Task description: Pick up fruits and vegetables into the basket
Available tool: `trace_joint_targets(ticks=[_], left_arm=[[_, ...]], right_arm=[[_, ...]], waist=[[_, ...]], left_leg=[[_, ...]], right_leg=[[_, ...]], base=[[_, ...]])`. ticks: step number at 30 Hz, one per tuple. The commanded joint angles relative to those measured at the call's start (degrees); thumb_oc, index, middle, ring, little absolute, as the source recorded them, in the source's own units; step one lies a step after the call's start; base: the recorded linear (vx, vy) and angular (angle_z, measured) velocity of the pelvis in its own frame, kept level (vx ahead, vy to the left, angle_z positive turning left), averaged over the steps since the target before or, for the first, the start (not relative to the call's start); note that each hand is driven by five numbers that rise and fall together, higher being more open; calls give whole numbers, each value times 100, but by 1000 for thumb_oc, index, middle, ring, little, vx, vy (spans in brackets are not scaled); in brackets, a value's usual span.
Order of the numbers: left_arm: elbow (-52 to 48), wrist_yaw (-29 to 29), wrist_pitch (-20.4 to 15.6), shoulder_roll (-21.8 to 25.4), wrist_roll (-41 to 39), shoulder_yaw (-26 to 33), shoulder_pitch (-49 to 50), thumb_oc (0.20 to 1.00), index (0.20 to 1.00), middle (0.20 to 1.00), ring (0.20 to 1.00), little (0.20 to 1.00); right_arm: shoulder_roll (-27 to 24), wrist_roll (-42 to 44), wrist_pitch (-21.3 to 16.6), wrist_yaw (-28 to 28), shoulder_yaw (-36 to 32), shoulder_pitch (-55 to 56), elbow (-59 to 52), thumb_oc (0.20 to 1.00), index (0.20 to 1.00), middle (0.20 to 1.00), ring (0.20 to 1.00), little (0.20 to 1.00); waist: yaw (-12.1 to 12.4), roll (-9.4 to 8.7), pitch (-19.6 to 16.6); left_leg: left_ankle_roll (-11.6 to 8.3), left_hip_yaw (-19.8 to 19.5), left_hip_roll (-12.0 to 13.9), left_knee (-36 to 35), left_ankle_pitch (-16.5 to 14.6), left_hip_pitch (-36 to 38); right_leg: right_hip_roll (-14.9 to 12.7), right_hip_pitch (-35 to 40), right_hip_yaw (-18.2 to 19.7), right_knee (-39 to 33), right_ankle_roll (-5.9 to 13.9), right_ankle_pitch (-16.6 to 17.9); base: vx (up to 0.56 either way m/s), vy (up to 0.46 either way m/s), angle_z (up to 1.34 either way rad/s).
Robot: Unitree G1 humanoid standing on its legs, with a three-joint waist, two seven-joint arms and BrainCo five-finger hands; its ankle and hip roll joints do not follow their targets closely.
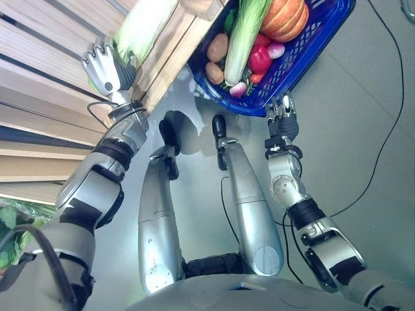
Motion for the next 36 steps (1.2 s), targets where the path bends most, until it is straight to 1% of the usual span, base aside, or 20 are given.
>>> trace_joint_targets(ticks=[1,4,8,12,13,14,16,17,18,21,23,24,25,27,28,29,30,31,32,36], left_arm=[[-11,-9,179,578,268,382,319,200,200,200,200,200],[-190,-57,198,731,355,511,460,200,200,200,200,200],[-491,86,-48,842,579,866,877,200,200,200,200,200],[-945,242,-553,898,833,1250,1470,200,200,200,200,200],[-1115,207,-595,927,878,1311,1602,200,200,200,200,200],[-1327,202,-759,935,923,1418,1766,200,200,200,200,200],[-1713,232,-1162,951,1009,1595,2201,200,200,200,200,200],[-1906,227,-1305,921,1085,1668,2395,200,200,200,200,200],[-2284,175,-1524,894,1105,1792,2710,200,200,200,200,200],[-2871,11,-1959,780,1171,1997,3098,200,200,200,200,200],[-3473,-270,-2312,627,1215,2177,3455,200,200,200,200,200],[-3542,-277,-2452,598,1234,2215,3507,200,200,200,200,200],[-3964,-590,-2855,554,1027,2261,3679,200,200,200,200,200],[-4295,-955,-3146,418,1018,2337,3847,200,200,200,200,200],[-4486,-1202,-3378,370,840,2345,3907,200,200,200,200,200],[-4631,-1412,-3413,326,708,2387,3973,200,200,200,200,200],[-4706,-1592,-3548,269,532,2398,4015,200,200,200,200,200],[-4834,-1990,-3739,185,267,2365,4097,200,200,200,200,200],[-4895,-2264,-3923,134,59,2311,4139,200,200,200,200,200],[-5059,-3069,-4098,9,-492,2168,4283,200,200,200,200,200]], right_arm=[[85,-254,-98,137,-100,472,-631,1000,1000,1000,1000,1000],[69,-322,38,129,-163,557,-758,1000,1000,1000,1000,1000],[81,-538,162,170,-249,705,-912,1000,1000,1000,1000,1000],[75,-621,128,231,-356,884,-1025,1000,1000,1000,1000,1000],[64,-625,131,247,-381,915,-1050,1000,1000,1000,1000,1000],[52,-615,110,295,-425,951,-1083,1000,1000,1000,1000,1000],[56,-659,95,383,-521,1060,-1121,1000,1000,1000,1000,1000],[63,-680,84,396,-546,1107,-1136,1000,1000,1000,1000,1000],[54,-733,91,408,-598,1174,-1202,1000,1000,1000,1000,1000],[71,-836,47,477,-633,1256,-1314,1000,1000,1000,1000,1000],[107,-876,37,455,-659,1311,-1405,1000,1000,1000,1000,1000],[108,-864,13,485,-653,1318,-1420,1000,1000,1000,1000,1000],[134,-972,-10,460,-687,1355,-1451,1000,1000,1000,1000,1000],[140,-1135,20,440,-680,1380,-1537,1000,1000,1000,1000,1000],[143,-1084,57,519,-661,1391,-1600,1000,1000,1000,1000,1000],[137,-1051,66,561,-659,1396,-1617,1000,1000,1000,1000,1000],[144,-1131,55,642,-663,1398,-1642,1000,1000,1000,1000,1000],[160,-1352,65,674,-644,1405,-1744,1000,1000,1000,1000,1000],[145,-1525,85,757,-613,1395,-1820,1000,1000,1000,1000,1000],[44,-1824,314,883,-543,1372,-2023,1000,1000,1000,1000,1000]], waist=[[176,11,-342],[184,42,-342],[226,81,-342],[333,119,-342],[354,127,-342],[395,134,-342],[474,164,-503],[507,176,-587],[564,200,-729],[668,210,-910],[746,206,-1121],[749,205,-1135],[810,221,-1295],[859,237,-1477],[884,240,-1567],[897,243,-1627],[917,245,-1685],[946,250,-1789],[970,255,-1877],[1032,275,-2151]], left_leg=[[-223,241,-295,-165,-447,440],[-211,242,-312,-275,-465,821],[-219,208,-336,-568,-375,1371],[-220,90,-397,-860,-309,1983],[-218,57,-424,-970,-286,2156],[-216,14,-452,-1084,-257,2332],[-219,-105,-511,-1406,-169,2693],[-205,-162,-543,-1535,-139,2837],[-200,-256,-579,-1770,-74,3049],[-206,-389,-599,-2095,16,3347],[-187,-514,-632,-2453,78,3694],[-186,-531,-636,-2509,95,3750],[-194,-603,-630,-2788,170,3981],[-170,-686,-626,-3157,246,4272],[-171,-706,-613,-3347,297,4419],[-169,-722,-609,-3456,330,4526],[-167,-747,-602,-3532,353,4586],[-154,-805,-585,-3719,417,4738],[-150,-817,-569,-3809,446,4811],[-141,-845,-518,-4038,491,5082]], right_leg=[[128,644,-369,-590,377,240],[126,1031,-375,-708,354,200],[127,1576,-363,-996,338,214],[77,2214,-394,-1294,297,190],[73,2385,-401,-1401,285,194],[65,2564,-403,-1519,273,202],[50,2954,-401,-1843,254,223],[53,3111,-407,-1992,243,237],[58,3358,-419,-2234,225,261],[42,3733,-483,-2608,200,311],[21,4117,-523,-3002,209,391],[17,4176,-530,-3060,212,412],[-5,4474,-580,-3362,233,493],[-16,4779,-624,-3717,259,596],[-23,4935,-651,-3899,276,657],[-19,5042,-653,-4007,288,699],[-26,5103,-667,-4071,301,730],[-33,5241,-696,-4205,327,793],[-44,5314,-727,-4279,339,826],[-63,5571,-805,-4483,358,890]], base=[[0,0,0],[27,40,3],[33,22,3],[39,17,6],[33,5,12],[58,1,15],[89,-8,16],[123,-23,26],[110,-30,27],[93,-37,18],[104,-30,20],[106,-19,15],[106,-12,21],[119,-7,28],[89,-5,22],[65,-7,16],[74,-13,13],[49,-19,12],[70,-23,14],[90,-13,13]])
